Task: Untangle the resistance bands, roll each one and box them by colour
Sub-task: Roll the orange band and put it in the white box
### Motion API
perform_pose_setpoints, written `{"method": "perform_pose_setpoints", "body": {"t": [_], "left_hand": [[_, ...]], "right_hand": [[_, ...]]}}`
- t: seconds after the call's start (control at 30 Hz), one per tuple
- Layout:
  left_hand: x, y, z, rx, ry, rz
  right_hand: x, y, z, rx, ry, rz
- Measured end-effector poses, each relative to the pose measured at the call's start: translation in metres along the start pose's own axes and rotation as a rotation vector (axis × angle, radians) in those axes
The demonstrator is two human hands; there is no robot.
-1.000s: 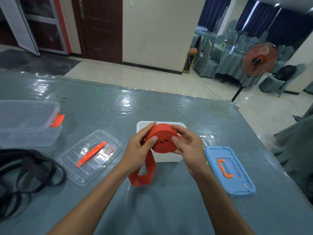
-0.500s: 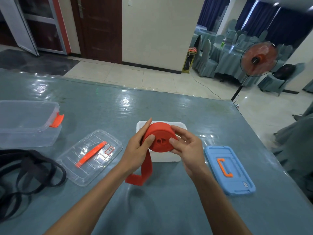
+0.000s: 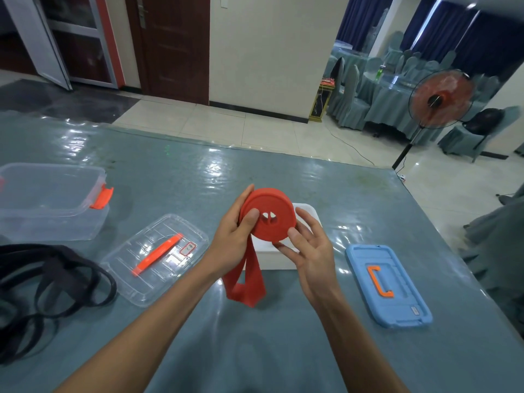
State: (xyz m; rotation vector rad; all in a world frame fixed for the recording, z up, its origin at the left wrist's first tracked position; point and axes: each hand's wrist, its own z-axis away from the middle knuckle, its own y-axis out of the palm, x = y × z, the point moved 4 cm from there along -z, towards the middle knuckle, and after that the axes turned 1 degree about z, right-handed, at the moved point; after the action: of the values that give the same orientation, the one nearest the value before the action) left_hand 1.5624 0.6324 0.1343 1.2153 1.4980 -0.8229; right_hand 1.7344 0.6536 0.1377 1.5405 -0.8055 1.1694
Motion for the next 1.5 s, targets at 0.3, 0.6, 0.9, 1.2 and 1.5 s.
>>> {"method": "perform_pose_setpoints", "body": {"t": [0.3,0.6,0.9,1.2,1.5], "left_hand": [[-0.022,-0.008,-0.024,-0.037,0.047,0.005],[-0.048,-0.018,-0.034,-0.158,0.115,0.093],[-0.044,-0.05,-0.035,-0.23,0.111,-0.028],[-0.03,-0.056,-0.038,-0.2,0.068,-0.048],[-0.003,-0.043,-0.027,0.103,-0.02,-0.295]], "right_hand": [[-0.084,-0.023,0.013,0.428,0.198,0.779],[-0.123,-0.007,-0.006,0.263,0.116,1.055],[-0.108,-0.028,-0.006,-0.2,-0.001,0.691],[-0.127,-0.039,-0.011,-0.023,0.131,0.911],[-0.062,-0.015,-0.013,0.03,-0.05,0.683]]}}
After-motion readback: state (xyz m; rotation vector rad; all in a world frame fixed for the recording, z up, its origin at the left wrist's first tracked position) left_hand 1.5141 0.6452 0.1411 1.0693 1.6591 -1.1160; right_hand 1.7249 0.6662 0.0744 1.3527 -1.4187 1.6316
